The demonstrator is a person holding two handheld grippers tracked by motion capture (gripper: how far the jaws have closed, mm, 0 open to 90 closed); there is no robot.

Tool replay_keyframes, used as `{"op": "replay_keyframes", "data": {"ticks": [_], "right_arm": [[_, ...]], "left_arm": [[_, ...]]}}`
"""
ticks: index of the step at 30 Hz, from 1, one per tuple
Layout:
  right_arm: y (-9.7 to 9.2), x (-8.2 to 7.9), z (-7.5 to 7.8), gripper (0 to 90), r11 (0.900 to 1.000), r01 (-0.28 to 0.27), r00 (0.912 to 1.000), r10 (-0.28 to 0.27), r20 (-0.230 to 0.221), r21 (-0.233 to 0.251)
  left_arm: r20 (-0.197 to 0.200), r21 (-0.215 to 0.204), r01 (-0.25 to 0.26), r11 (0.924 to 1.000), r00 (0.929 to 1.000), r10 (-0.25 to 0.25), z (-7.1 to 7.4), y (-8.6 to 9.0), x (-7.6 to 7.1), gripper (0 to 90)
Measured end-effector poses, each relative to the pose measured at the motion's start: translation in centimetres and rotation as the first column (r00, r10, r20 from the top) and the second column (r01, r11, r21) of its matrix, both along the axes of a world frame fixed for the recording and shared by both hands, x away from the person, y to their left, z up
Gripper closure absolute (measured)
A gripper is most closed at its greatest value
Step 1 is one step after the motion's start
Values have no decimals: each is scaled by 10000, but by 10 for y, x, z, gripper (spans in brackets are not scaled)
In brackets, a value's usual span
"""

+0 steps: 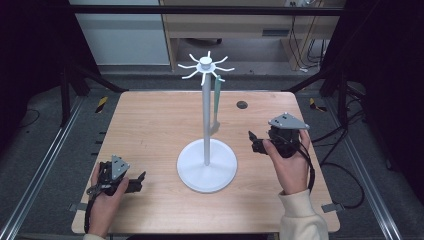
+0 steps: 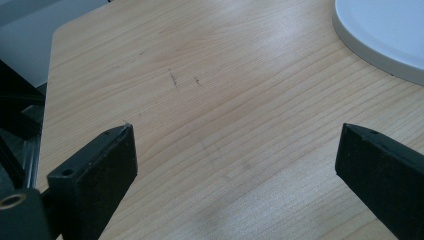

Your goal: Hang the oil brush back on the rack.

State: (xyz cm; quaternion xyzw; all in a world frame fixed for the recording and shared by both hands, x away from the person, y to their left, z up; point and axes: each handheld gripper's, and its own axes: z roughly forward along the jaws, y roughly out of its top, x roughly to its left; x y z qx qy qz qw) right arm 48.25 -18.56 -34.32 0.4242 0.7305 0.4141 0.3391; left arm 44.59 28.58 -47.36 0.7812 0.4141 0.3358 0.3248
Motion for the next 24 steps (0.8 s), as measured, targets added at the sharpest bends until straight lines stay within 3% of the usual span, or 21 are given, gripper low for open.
{"op": "replay_keyframes", "data": {"ticks": [11,16,20,24], "right_arm": [[-17,10,-22,91,9984,557,9964,-563,-629,-106],[-27,17,-40,98,9960,859,9911,-879,-995,-244],[-32,22,-53,100,9956,892,9876,-922,-1268,-295],[-36,25,-63,100,9964,844,9880,-839,-1295,-19]], "left_arm": [[0,-21,-6,10000,10000,6,0,0,0,28],[-21,-33,6,10000,10000,-6,0,0,0,28],[-44,-13,15,10000,10000,-15,0,0,0,29],[-57,-14,20,10000,10000,-20,-1,0,1,28]]}}
